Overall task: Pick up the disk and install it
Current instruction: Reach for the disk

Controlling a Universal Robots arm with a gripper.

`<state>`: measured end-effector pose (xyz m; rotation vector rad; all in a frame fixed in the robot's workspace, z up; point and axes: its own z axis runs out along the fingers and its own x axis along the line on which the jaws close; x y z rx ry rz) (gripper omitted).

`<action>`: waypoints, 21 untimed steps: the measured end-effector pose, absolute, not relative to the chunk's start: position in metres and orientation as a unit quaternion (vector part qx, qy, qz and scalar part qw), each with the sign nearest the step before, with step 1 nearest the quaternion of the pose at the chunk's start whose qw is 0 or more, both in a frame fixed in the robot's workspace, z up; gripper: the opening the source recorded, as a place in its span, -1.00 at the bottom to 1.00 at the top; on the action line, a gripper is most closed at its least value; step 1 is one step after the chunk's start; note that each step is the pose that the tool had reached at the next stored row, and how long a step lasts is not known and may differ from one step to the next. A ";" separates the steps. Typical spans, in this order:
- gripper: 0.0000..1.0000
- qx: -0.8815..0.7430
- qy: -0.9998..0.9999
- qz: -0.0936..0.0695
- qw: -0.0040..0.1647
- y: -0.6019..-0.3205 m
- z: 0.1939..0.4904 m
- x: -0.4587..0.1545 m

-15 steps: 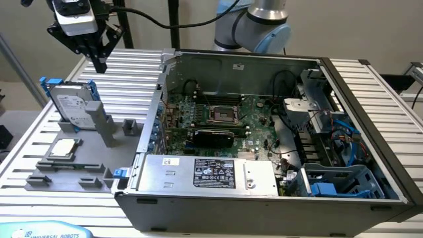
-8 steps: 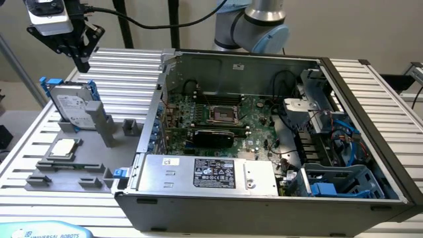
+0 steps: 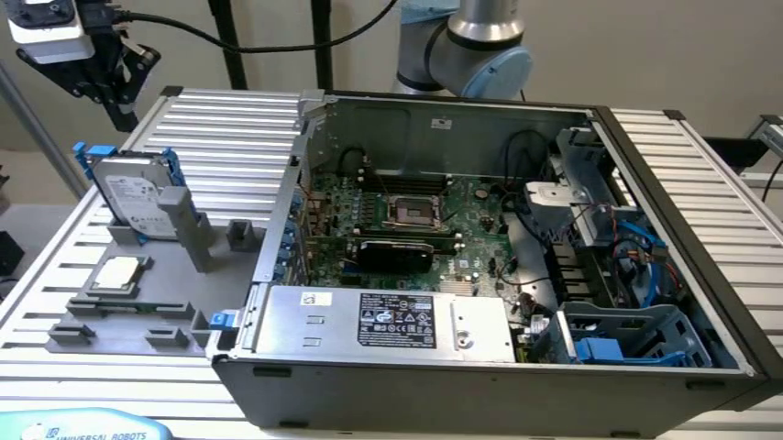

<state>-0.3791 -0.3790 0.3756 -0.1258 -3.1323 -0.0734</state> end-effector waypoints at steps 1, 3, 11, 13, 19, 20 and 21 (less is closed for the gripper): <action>-0.79 -0.040 -0.999 -0.023 0.003 -0.378 0.375 -0.384; -0.79 -0.040 -0.999 -0.023 0.003 -0.376 0.375 -0.391; -0.79 -0.033 -0.999 -0.023 0.003 -0.371 0.372 -0.411; -0.79 -0.031 -0.999 -0.023 0.003 -0.370 0.371 -0.414; -0.79 -0.022 -0.999 -0.023 0.003 -0.367 0.370 -0.424; -0.79 -0.021 -1.000 -0.023 0.003 -0.367 0.369 -0.425; -0.79 -0.019 -1.000 -0.023 0.003 -0.366 0.369 -0.427</action>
